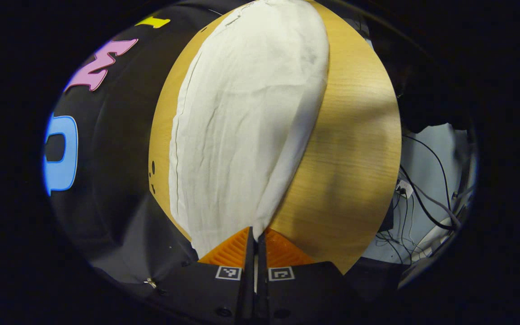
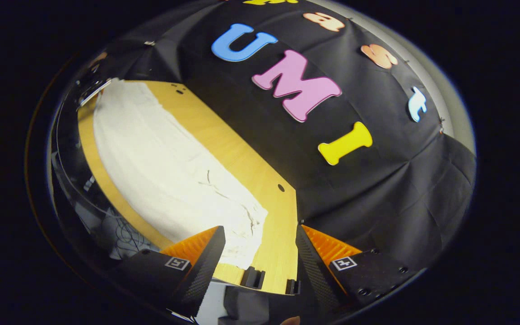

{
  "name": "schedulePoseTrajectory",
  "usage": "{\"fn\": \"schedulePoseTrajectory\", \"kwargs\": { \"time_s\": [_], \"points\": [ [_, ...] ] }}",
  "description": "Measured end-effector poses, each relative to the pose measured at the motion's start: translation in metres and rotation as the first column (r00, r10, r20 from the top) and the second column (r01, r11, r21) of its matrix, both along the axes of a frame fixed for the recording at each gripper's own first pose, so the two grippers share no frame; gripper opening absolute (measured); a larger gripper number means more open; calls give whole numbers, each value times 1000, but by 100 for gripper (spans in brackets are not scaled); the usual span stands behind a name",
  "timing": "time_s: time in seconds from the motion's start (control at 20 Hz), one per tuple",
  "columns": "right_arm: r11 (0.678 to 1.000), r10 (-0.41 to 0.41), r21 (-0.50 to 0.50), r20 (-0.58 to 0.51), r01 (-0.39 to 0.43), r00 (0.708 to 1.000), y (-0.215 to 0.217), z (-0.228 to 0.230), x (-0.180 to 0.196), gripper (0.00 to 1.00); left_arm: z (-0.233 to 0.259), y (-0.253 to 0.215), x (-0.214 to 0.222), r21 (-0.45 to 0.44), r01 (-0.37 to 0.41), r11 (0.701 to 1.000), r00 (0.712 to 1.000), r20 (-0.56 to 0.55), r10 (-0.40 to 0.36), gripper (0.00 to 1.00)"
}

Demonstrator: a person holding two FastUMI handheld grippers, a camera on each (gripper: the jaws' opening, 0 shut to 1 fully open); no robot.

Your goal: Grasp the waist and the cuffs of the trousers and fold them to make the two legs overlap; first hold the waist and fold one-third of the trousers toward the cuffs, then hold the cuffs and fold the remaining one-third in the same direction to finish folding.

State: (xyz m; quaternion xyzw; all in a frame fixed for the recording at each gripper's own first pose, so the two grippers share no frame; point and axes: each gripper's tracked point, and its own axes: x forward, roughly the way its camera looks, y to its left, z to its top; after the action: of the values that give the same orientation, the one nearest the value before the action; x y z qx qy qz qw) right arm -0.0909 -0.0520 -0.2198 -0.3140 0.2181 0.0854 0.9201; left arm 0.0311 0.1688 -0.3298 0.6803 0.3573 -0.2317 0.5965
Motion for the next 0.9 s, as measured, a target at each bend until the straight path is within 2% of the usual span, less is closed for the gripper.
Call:
{"fn": "schedulePoseTrajectory", "kwargs": {
  "time_s": [0.15, 0.25, 0.4, 0.6, 0.75, 0.8, 0.9],
  "points": [
    [992, 101, -62, -89, -107, 991, 9, -45, -5, 97, 1, -1, 1, 4, 2, 1000, 1000, 1, -2, 6],
    [986, 145, -64, -158, -157, 977, 12, -77, -12, 96, 1, 0, 0, 4, -3, 1000, 1000, -1, 3, 6],
    [965, 199, -123, -240, -233, 950, 11, -117, -10, 95, 1, -1, 0, 13, -2, 1000, 1000, -5, 2, 6],
    [916, 250, -231, -309, -327, 918, -3, -154, 3, 95, 1, -2, 0, 21, -1, 1000, 1000, 0, 1, 6],
    [865, 300, -300, -333, -402, 894, -10, -170, 14, 95, 0, -3, -1, 34, 0, 999, 1000, -3, 0, 6],
    [849, 316, -323, -323, -417, 892, -10, -170, 22, 91, 1, -3, -1, 37, -4, 999, 1000, 0, 4, 6],
    [842, 335, -323, -317, -433, 887, -8, -175, 37, 89, 0, -4, -1, 38, -13, 999, 1000, 8, 13, 6]
  ]
}}
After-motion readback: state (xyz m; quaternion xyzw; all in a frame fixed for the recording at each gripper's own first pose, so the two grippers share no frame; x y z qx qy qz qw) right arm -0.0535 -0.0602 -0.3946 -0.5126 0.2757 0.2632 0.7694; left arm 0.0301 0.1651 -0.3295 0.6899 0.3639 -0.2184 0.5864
